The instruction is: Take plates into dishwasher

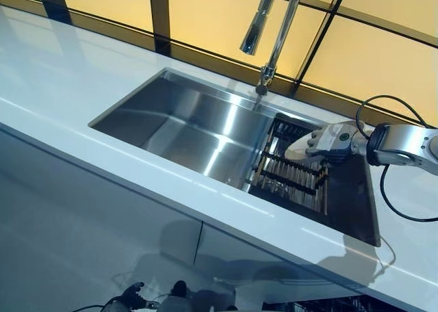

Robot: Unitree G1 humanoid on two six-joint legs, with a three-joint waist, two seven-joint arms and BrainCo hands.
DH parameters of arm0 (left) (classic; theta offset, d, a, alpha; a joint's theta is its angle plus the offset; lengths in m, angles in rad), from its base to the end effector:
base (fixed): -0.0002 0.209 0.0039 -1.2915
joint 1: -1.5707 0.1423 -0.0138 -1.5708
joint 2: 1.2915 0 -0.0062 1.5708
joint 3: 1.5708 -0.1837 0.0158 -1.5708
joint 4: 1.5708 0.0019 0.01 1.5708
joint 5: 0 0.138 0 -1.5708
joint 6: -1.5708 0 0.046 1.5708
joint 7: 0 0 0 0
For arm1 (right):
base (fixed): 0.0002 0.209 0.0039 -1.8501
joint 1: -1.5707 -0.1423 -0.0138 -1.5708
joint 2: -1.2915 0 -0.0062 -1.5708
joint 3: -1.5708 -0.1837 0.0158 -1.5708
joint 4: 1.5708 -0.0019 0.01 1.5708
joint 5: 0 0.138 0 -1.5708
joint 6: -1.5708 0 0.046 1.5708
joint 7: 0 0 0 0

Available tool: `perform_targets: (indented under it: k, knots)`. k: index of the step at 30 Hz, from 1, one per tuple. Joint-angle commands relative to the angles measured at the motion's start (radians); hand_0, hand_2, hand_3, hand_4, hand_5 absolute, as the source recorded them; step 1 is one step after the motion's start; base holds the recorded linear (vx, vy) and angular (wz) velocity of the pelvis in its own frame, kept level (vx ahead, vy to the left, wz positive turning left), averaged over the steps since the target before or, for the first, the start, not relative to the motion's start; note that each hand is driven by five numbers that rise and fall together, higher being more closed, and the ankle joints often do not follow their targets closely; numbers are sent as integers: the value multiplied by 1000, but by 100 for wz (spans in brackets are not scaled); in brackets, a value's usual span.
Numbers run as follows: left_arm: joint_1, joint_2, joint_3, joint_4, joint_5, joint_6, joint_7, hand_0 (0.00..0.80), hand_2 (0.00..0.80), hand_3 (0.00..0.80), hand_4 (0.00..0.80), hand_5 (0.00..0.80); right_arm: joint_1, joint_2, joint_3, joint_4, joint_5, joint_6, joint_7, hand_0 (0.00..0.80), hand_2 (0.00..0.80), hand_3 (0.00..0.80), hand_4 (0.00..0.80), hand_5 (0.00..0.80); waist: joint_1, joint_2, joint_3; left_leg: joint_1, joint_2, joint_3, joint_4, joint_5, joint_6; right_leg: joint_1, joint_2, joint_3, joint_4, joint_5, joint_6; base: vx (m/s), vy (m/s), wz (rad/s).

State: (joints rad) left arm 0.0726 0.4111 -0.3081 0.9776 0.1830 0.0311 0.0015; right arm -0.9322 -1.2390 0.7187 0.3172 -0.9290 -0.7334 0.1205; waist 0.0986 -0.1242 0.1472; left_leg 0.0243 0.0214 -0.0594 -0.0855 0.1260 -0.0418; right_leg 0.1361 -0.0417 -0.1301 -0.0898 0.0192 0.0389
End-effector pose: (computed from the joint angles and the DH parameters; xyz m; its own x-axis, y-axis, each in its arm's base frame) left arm 0.0825 0.2565 -0.0954 0.4470 0.2054 -0.8707 0.4561 0.7849 0.4193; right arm 0.2794 -0.2597 0.2288 0.7365 0.5020 -0.4533 0.1040 -0.7463 -0.6575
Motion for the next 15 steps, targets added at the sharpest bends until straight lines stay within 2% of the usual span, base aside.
perform_targets:
  k: [1,7,10,15]
  knots:
    - [-21,-5,-13,34,13,-41,13,0,0,0,0,0,-122,-81,1,-6,-12,96,-116,800,800,800,800,800,9,-56,-38,85,-27,49,12,-138,30,-16,-32,-2,22,38,69,-29,102,-15]
    - [-21,-7,-8,28,12,-48,20,0,0,0,0,0,-68,-92,-128,-33,-54,209,-284,800,800,800,800,800,-9,-47,-41,85,-43,60,28,-163,57,-38,-52,33,43,52,93,-46,114,-20]
    - [-23,0,-11,23,12,-54,23,0,0,0,0,0,-16,-98,-214,-32,-75,299,-405,800,800,800,800,800,-18,-38,-39,75,-53,65,45,-175,72,-60,-67,55,61,63,110,-82,131,-20]
    - [-23,15,-21,15,5,-60,26,0,0,0,0,0,59,-111,-361,-21,94,440,-545,800,800,800,800,800,-29,-19,-28,59,-67,48,71,-188,91,-94,-93,82,100,77,135,-90,128,-18]
